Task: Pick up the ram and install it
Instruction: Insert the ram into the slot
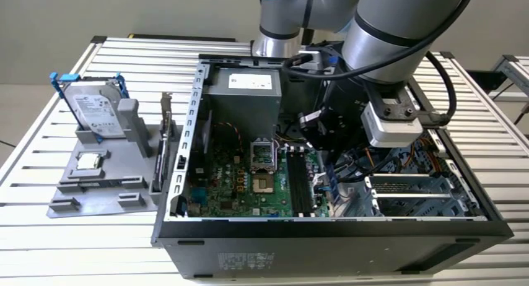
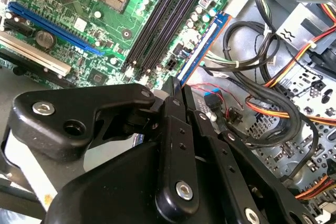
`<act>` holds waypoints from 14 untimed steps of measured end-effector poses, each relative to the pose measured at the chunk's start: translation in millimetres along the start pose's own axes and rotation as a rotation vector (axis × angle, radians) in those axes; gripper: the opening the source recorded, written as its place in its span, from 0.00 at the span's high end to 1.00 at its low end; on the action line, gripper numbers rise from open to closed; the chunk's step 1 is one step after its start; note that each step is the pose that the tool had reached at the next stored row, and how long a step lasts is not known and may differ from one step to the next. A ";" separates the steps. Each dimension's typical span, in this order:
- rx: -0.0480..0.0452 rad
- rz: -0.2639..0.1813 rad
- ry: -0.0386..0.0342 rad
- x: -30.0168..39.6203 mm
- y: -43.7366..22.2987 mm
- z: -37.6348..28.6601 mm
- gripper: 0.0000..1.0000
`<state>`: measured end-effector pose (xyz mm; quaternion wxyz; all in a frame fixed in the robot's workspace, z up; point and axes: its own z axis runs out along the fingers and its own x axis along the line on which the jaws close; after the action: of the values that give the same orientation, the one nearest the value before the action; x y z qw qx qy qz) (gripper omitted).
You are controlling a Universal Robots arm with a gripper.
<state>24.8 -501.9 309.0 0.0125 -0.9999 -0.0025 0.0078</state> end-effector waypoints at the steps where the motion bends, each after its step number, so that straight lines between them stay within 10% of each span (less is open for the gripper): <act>1: 0.0000 0.000 0.0001 0.0 0.0 0.5 1.00; 14: -0.0002 0.000 0.0029 0.1 0.1 5.7 1.00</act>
<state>24.8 -501.9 303.3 0.0125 -0.9999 -0.0025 0.0064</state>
